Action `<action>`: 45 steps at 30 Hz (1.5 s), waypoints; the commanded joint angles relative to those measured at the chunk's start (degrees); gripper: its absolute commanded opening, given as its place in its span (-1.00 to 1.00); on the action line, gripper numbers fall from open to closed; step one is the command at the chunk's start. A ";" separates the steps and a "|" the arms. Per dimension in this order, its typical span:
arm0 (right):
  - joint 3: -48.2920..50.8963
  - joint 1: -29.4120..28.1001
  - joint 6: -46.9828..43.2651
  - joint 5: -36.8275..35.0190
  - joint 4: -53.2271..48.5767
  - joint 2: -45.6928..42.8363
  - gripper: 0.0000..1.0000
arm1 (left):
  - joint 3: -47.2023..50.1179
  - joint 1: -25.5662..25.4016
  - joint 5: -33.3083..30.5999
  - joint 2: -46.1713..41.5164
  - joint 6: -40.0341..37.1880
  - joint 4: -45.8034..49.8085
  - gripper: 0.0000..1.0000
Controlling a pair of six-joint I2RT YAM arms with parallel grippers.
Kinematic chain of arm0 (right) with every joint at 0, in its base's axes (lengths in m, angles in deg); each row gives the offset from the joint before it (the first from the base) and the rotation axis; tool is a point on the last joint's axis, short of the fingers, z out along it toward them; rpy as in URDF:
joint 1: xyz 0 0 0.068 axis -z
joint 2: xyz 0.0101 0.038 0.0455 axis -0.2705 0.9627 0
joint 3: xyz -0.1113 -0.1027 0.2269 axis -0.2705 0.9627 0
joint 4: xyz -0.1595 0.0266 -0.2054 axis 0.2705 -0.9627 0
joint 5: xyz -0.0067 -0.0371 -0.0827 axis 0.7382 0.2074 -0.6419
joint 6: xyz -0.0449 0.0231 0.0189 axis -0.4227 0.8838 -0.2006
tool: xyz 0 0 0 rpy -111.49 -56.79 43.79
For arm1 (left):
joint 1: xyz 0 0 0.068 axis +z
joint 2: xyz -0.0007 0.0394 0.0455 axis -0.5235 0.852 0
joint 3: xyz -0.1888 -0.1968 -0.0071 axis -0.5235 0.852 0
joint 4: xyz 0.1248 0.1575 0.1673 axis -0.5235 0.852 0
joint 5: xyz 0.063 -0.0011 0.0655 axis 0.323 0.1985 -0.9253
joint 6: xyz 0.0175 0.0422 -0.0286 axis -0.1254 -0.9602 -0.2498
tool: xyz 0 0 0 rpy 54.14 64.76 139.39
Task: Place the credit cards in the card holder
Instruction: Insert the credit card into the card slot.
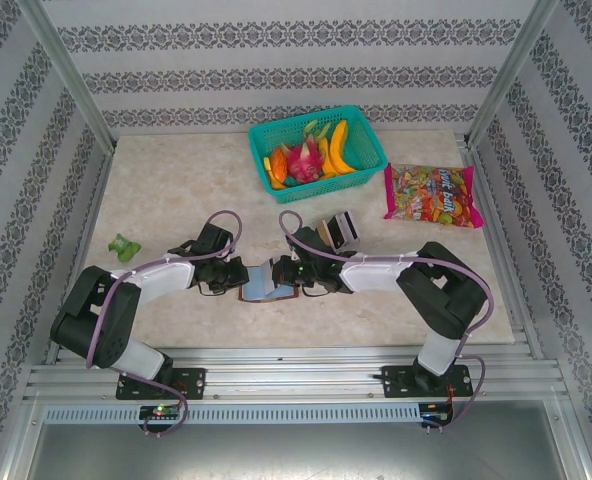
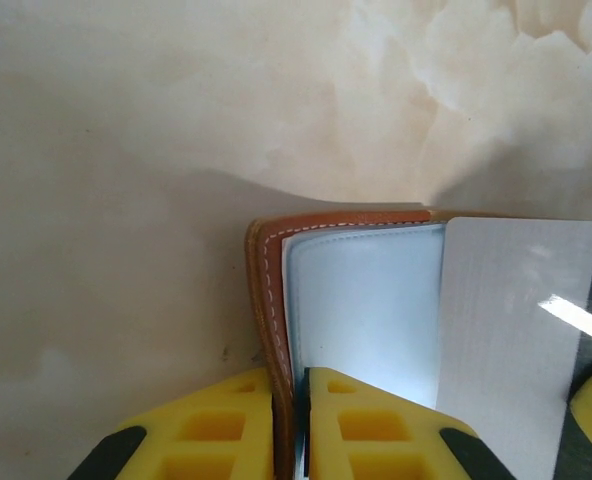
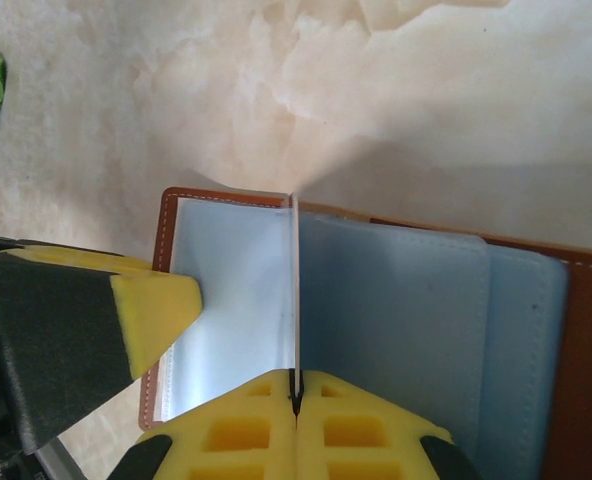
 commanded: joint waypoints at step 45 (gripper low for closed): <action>3.85 -3.27 6.89 -0.09 2.73 2.98 -1.00 | 4.69 -1.83 -4.52 -0.69 1.13 0.42 -0.58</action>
